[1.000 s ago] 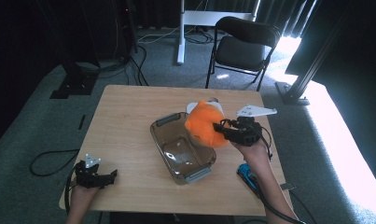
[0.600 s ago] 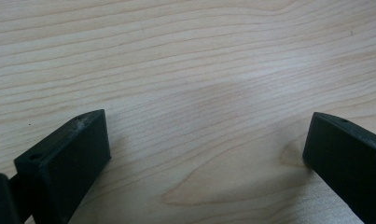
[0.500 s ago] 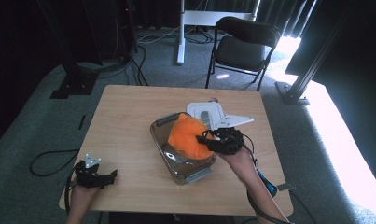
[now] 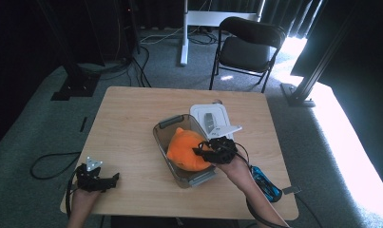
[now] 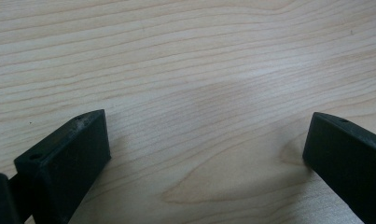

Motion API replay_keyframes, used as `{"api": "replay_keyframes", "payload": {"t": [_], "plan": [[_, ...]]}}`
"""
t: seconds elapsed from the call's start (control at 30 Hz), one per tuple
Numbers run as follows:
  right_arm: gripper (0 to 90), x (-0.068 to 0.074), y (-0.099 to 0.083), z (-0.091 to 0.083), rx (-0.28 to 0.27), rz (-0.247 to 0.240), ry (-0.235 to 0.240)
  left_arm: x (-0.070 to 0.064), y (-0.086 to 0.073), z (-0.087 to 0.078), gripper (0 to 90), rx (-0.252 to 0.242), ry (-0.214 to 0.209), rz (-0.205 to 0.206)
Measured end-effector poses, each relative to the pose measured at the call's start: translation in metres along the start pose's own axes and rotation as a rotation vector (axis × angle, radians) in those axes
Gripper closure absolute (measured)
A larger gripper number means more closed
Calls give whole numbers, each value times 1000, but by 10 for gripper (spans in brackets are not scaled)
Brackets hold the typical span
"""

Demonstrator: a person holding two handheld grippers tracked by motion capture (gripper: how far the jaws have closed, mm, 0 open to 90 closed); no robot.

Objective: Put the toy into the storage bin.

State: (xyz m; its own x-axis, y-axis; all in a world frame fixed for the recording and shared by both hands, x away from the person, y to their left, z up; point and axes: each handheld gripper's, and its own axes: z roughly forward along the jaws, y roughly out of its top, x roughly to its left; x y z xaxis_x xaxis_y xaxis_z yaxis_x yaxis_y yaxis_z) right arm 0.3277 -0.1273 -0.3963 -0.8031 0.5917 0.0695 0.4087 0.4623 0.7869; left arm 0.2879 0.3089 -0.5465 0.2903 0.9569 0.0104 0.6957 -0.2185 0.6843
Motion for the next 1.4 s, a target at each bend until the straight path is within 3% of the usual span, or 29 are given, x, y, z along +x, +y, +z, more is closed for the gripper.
{"api": "replay_keyframes", "payload": {"t": [0.87, 1.4], "plan": [[647, -10, -10, 29, 97, 33, 22, 0, 0, 0, 9, -2, 2, 0], [635, -11, -5, 40, 157, 0, 23, 0, 0, 0, 9, -2, 2, 0]]}}
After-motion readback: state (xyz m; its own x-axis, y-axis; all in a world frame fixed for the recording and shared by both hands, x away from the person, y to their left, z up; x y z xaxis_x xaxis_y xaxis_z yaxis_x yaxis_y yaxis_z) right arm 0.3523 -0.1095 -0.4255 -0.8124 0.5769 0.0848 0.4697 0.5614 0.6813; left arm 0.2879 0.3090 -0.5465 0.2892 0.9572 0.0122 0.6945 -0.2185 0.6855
